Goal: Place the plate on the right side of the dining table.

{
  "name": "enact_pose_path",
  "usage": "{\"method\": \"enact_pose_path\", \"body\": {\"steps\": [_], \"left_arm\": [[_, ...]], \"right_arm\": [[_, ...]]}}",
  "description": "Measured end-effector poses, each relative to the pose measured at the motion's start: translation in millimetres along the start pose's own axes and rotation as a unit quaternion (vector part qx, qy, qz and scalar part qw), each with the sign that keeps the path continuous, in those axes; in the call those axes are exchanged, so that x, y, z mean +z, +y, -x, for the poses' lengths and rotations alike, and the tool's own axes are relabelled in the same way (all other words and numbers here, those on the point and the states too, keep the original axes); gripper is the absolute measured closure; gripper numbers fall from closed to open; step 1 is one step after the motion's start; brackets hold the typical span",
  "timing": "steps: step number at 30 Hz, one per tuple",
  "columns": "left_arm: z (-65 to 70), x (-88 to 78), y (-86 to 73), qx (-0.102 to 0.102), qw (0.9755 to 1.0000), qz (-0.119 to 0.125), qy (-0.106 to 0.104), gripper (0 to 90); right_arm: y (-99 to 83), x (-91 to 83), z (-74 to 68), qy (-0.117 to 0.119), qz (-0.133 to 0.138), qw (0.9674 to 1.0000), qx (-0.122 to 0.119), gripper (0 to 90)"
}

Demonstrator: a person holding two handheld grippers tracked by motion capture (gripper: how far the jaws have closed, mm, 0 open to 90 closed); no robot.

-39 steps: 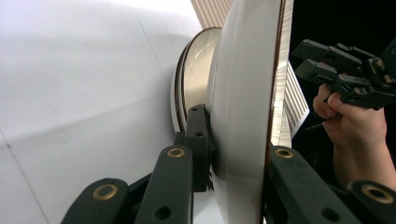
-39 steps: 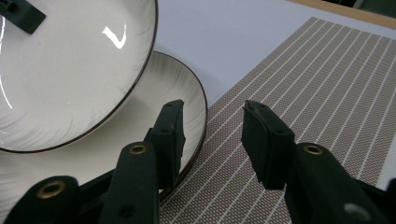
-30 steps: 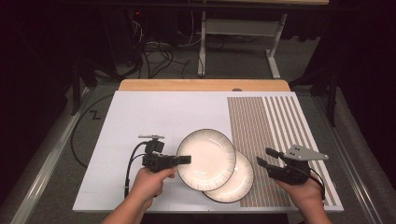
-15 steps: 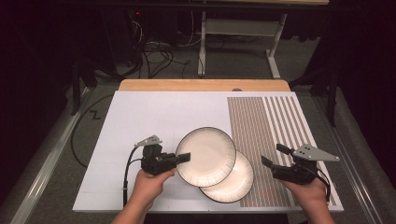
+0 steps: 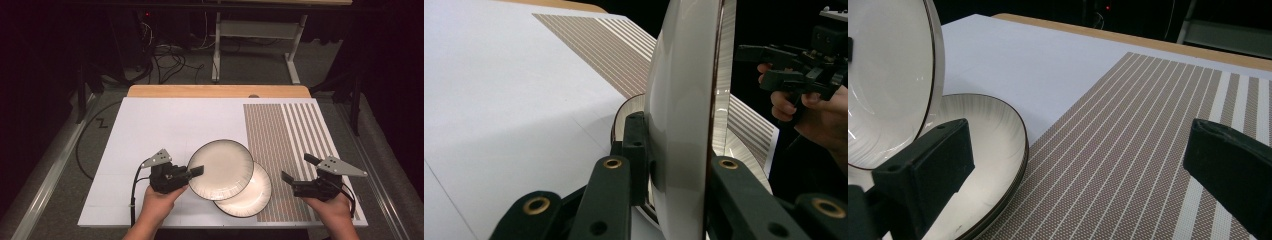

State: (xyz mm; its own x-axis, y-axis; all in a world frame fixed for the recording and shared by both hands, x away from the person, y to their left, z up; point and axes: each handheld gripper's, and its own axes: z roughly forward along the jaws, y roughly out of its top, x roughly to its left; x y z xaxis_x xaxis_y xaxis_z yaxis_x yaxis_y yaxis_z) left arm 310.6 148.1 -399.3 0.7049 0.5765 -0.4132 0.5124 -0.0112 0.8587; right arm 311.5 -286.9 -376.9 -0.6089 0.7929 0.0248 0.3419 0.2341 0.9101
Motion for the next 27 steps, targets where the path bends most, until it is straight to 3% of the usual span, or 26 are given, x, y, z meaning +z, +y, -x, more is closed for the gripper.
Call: {"method": "enact_pose_path", "body": {"steps": [12, 27], "left_arm": [[0.5, -0.9, -1.1, 0.009, 0.9999, 0.009, 0.001, 78.2], [0.7, -0.9, -1.6, 0.015, 0.9998, 0.011, 0.002, 78.1]], "right_arm": [[5.6, 4.3, -9.1, 0.014, 0.011, 0.9998, -0.01, 0.9], [22.0, 35.0, -37.0, 0.054, 0.0, 0.998, -0.033, 1.0]]}}
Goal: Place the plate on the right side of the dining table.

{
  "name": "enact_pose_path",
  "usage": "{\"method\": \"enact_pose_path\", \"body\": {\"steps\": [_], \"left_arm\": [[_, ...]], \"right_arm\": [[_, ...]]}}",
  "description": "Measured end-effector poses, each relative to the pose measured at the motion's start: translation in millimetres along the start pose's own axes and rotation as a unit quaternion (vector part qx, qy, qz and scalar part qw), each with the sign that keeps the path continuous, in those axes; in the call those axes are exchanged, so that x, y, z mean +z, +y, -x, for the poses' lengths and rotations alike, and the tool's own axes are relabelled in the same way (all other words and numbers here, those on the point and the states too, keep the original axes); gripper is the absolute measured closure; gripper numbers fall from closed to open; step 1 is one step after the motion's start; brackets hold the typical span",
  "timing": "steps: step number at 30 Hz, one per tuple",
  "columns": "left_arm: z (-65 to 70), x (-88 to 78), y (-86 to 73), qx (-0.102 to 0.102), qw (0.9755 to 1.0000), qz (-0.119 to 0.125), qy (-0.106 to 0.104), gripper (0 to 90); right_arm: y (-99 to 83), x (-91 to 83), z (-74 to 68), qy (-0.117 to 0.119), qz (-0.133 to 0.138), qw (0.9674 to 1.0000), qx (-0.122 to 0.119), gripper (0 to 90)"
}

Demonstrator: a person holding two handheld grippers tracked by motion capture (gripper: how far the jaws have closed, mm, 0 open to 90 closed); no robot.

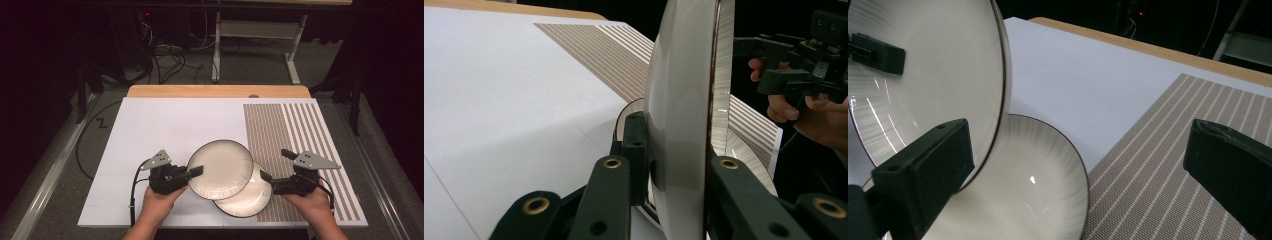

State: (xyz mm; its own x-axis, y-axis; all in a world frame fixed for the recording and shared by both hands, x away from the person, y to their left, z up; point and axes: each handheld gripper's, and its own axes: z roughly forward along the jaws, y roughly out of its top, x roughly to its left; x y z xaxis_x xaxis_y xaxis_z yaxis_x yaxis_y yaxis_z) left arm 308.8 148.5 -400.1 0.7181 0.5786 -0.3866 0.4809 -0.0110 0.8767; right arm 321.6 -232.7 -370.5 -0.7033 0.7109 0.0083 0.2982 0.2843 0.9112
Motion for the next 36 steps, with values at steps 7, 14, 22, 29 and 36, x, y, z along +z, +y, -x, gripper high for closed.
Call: {"method": "enact_pose_path", "body": {"steps": [7, 14, 22, 29, 36], "left_arm": [[0.1, 0.0, -0.1, 0.001, 1.0, 0.0, 0.001, 78.0], [0.2, 0.3, -0.2, 0.001, 1.0, 0.001, 0.001, 78.0], [0.0, 0.5, -0.5, 0.003, 1.0, 0.001, 0.003, 77.8], [0.1, 0.6, -0.7, 0.003, 1.0, 0.001, 0.004, 77.8], [-0.3, 0.6, -1.1, 0.001, 1.0, 0.003, 0.002, 77.8]], "right_arm": [[6.8, 17.1, -8.9, 0.028, -0.004, 0.9996, 0.01, 3.2], [9.8, 29.9, -15.4, 0.052, -0.02, 0.9983, 0.019, 11.4], [0.4, 37.3, -20.1, 0.087, -0.034, 0.9944, 0.05, 36.0], [-4.6, 42.7, -23.9, 0.104, -0.036, 0.9919, 0.063, 56.0], [-4.4, 42.9, -24.1, 0.103, -0.035, 0.9912, 0.075, 71.3]]}}
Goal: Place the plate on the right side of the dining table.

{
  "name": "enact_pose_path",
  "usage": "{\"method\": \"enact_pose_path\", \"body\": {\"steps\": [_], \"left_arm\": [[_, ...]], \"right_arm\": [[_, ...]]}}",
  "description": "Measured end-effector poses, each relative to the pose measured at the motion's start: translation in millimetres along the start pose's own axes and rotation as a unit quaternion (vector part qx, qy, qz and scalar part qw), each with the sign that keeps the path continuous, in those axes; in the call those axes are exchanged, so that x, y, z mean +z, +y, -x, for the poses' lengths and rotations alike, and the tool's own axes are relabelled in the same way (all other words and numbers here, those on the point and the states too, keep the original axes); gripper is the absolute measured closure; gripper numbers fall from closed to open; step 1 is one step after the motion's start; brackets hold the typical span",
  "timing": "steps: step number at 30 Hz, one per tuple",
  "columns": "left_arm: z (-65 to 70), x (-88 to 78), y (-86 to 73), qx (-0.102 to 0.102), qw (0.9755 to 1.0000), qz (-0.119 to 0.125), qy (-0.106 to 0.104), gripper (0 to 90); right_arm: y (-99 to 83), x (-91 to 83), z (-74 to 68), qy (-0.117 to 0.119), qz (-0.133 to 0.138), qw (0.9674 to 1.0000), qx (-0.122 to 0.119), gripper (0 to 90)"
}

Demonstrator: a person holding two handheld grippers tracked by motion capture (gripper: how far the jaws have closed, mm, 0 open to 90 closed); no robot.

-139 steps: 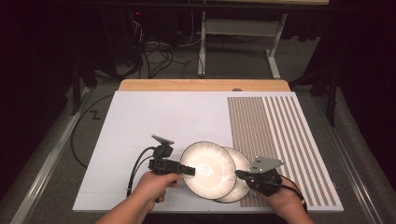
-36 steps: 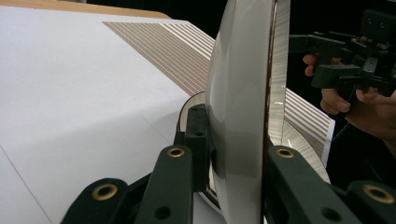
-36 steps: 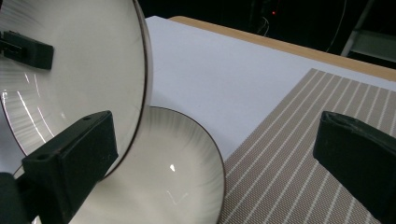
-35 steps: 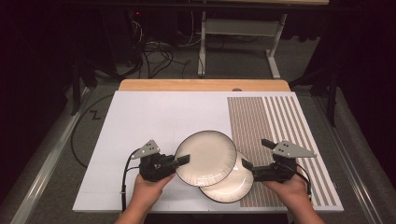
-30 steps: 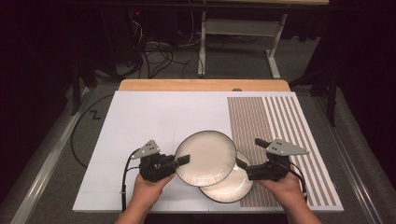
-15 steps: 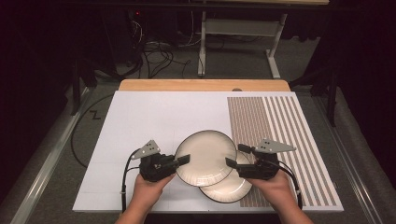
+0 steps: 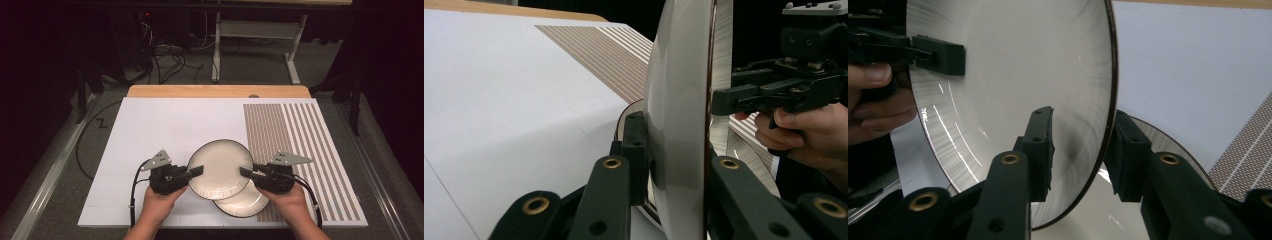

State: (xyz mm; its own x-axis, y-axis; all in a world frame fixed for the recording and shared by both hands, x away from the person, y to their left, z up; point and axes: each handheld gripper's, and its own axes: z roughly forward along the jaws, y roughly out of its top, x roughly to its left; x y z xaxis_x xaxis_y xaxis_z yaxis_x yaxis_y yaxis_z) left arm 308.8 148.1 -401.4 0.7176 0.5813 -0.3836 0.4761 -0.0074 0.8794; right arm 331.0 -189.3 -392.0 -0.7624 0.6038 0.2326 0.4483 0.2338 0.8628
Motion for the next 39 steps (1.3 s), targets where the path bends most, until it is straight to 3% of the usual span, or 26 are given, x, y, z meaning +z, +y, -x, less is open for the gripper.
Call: {"method": "enact_pose_path", "body": {"steps": [11, 20, 31, 39], "left_arm": [[0.2, 0.1, -0.2, -0.007, 1.0, 0.002, -0.001, 78.1], [1.4, 0.0, -0.6, -0.024, 0.9996, 0.012, -0.004, 78.9], [10.5, 6.8, 7.1, -0.027, 0.9993, 0.026, 0.008, 78.5], [16.5, 26.1, 21.2, -0.023, 0.9995, 0.02, 0.008, 78.3]], "right_arm": [[1.4, -2.3, 3.8, -0.004, 0.006, 0.9997, 0.022, 81.6], [2.9, -7.7, 5.3, 0.009, 0.01, 0.9987, 0.048, 86.0], [7.9, -18.7, 5.4, -0.004, 0.018, 0.999, 0.041, 86.2], [12.2, -32.5, 16.0, -0.017, 0.021, 0.9987, 0.044, 86.1]]}}
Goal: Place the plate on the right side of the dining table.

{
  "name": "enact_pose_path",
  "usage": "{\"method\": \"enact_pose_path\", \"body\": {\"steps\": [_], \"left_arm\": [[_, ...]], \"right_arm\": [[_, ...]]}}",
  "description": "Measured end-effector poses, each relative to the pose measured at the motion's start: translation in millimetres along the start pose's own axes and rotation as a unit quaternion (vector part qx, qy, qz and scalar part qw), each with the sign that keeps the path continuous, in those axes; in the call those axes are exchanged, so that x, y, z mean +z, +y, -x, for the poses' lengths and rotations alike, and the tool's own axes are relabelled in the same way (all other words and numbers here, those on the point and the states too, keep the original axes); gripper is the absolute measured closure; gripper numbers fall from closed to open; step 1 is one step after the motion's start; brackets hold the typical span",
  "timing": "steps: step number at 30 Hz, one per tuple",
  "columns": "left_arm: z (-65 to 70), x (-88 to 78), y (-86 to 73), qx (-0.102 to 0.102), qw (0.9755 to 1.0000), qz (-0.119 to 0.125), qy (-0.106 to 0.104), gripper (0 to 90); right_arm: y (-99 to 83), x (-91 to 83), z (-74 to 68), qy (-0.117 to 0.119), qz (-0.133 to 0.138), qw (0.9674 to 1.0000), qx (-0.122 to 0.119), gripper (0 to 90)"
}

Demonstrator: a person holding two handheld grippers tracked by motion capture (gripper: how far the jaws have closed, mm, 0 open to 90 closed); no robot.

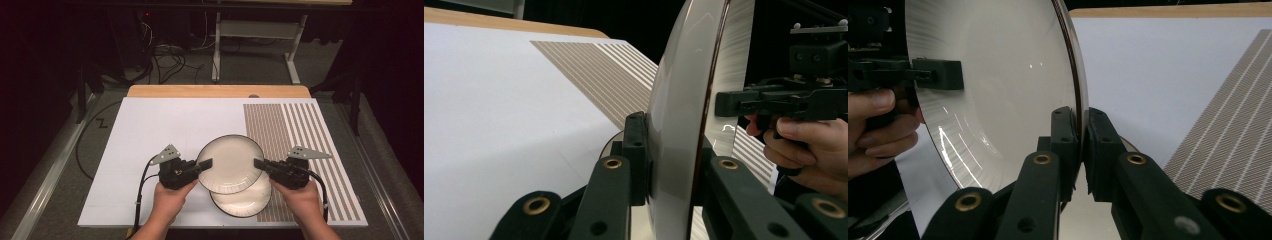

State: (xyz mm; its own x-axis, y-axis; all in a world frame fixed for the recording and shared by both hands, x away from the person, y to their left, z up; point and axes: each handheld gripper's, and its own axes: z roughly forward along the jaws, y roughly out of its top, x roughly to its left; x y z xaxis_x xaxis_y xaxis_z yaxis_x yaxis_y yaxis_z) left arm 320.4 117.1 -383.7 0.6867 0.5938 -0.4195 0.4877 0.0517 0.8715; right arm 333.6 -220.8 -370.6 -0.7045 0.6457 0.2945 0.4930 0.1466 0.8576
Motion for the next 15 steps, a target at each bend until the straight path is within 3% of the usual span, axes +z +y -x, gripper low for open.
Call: {"method": "enact_pose_path", "body": {"steps": [15], "left_arm": [[17.9, 58.3, 28.7, 0.021, 0.999, -0.037, -0.013, 77.2]], "right_arm": [[2.7, -40.5, 36.2, -0.039, 0.014, 0.9989, 0.02, 86.1]]}}
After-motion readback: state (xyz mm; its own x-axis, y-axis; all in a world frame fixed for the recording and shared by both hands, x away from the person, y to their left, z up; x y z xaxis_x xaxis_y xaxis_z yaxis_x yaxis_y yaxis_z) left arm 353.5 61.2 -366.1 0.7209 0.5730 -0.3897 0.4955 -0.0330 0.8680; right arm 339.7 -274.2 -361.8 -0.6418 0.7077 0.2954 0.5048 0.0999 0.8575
